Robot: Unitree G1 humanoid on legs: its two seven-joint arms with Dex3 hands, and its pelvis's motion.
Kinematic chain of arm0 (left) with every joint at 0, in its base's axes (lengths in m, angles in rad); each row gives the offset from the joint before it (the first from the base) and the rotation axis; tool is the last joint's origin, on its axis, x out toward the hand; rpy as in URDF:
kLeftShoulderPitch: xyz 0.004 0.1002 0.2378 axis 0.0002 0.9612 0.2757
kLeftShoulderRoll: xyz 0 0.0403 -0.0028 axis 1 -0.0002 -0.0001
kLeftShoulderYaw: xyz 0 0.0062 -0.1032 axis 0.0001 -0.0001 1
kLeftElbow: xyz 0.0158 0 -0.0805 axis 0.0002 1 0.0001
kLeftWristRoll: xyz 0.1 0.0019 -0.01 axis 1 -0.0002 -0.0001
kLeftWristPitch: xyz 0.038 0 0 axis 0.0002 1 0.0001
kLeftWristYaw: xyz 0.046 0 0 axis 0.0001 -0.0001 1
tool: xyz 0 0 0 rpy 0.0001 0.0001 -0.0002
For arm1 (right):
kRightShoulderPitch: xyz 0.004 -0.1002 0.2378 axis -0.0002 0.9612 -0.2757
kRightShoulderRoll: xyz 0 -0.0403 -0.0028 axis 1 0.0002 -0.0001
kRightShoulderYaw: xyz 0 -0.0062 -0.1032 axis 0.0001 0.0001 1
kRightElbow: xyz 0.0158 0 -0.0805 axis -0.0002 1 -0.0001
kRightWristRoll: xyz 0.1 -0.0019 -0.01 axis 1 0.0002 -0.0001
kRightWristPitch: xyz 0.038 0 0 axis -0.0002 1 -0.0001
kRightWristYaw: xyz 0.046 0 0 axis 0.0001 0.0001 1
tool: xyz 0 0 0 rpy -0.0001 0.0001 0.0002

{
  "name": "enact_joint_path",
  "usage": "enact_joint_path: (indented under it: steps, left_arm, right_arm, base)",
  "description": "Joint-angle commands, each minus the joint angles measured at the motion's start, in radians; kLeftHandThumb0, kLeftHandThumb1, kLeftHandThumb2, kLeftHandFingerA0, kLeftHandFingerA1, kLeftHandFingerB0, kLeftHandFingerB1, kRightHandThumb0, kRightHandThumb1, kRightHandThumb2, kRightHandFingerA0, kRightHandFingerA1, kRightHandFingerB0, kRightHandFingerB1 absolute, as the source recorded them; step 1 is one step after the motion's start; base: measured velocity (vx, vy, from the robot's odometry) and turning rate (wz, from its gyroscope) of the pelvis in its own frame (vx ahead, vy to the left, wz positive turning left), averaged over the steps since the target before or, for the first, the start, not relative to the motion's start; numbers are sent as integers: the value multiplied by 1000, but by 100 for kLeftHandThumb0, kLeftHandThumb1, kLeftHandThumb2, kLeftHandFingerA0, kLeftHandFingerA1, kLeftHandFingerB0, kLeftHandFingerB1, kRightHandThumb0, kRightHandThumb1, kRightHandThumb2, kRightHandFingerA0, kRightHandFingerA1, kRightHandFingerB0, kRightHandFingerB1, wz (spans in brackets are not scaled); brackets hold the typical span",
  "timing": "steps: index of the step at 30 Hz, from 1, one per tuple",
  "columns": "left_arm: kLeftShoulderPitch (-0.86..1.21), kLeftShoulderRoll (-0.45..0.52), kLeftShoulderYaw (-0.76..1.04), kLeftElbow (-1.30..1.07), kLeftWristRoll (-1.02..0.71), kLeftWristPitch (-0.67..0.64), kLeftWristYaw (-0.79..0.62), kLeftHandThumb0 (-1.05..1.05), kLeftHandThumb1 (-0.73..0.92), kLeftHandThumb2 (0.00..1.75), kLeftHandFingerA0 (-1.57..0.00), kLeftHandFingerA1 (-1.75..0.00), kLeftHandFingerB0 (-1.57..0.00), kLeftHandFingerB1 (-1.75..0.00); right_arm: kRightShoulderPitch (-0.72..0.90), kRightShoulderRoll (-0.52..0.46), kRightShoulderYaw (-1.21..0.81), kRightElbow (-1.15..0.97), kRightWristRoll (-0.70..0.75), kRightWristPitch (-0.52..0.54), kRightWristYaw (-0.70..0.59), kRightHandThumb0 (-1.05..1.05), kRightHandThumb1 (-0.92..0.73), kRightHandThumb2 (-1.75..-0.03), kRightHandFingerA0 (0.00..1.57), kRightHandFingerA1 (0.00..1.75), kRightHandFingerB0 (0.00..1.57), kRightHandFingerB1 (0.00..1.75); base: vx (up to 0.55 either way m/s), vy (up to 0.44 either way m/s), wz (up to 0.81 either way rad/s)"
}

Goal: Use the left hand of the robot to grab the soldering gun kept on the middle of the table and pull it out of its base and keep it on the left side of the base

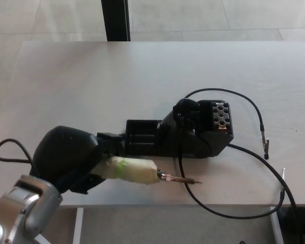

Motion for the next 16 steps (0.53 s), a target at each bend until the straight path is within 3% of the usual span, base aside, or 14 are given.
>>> enact_joint_path:
  steps: [1, 2, 3, 5, 6, 8, 9, 10, 12, 13, 14, 16]
  left_arm:
    - [0, 53, -10, 37, 41, 12, -30, -29, 61, 65, -96, -166, -86, -75]
    - [2, 66, -10, 32, 49, 18, -41, -30, 60, 64, -97, -167, -85, -72]
    - [3, 79, -10, 38, 55, 17, -42, -30, 41, 87, -125, -136, -82, -79]
    - [-1, 98, -10, 61, 53, 6, -43, -30, 43, 88, -126, -137, -82, -80]
    - [-6, 107, -10, 77, 51, -5, -33, -29, 62, 64, -98, -167, -86, -73]
    - [-10, 113, -11, 83, 49, -11, -29, -29, 62, 64, -98, -167, -86, -73]
    - [-18, 127, -11, 108, 50, -19, -25, -27, 45, 91, -125, -135, -81, -81]
    - [-23, 134, -9, 115, 49, -14, -36, -27, 63, 64, -95, -166, -84, -72]
    - [-40, 147, -11, 143, 59, -25, -8, -27, 61, 63, -95, -170, -86, -73]
    - [-46, 151, -12, 152, 61, -27, -2, -29, 45, 91, -124, -135, -82, -81]
    - [-53, 154, -12, 166, 58, -25, 1, -28, 63, 64, -94, -169, -86, -74]
    - [-56, 155, -12, 173, 54, -26, 4, -29, 64, 65, -95, -167, -85, -73]
  right_arm:
    - [-10, -11, 2, -4, 8, 11, 4, -46, -66, -60, 86, 62, 61, 45]
    - [-11, -8, 2, -3, 8, 15, 4, -44, -66, -60, 86, 62, 61, 45]
    - [-12, -7, 2, -2, 9, 16, 4, -44, -66, -60, 86, 61, 61, 46]
    - [-12, -6, 3, 1, 8, 13, 4, -44, -66, -60, 86, 61, 61, 46]
    - [-10, -7, 4, -5, 8, 11, 7, -45, -66, -60, 85, 61, 60, 46]
    - [-7, -6, 3, -7, 10, 9, 8, -45, -66, -60, 85, 61, 60, 46]
    - [-5, -6, 5, -9, 8, 10, 8, -45, -66, -60, 85, 61, 60, 46]
    - [-4, -7, 8, -7, 5, 8, 6, -46, -67, -60, 85, 61, 60, 45]
    - [-11, -6, 1, -3, 14, 21, 7, -45, -66, -60, 85, 62, 61, 45]
    - [-12, -6, 2, -2, 13, 19, 7, -46, -65, -60, 86, 63, 62, 46]
    - [-11, -5, 2, -3, 13, 16, 7, -45, -65, -60, 86, 62, 62, 46]
    - [-11, -5, 2, -5, 14, 16, 9, -46, -65, -60, 85, 62, 61, 46]
  base:
    - [0, 0, 0]
    - [0, 0, 0]
    - [0, 0, 0]
    - [0, 0, 0]
    - [0, 0, 0]
    - [0, 0, 0]
    - [0, 0, 0]
    - [0, 0, 0]
    - [0, 0, 0]
    - [0, 0, 0]
    - [0, 0, 0]
    - [0, 0, 0]
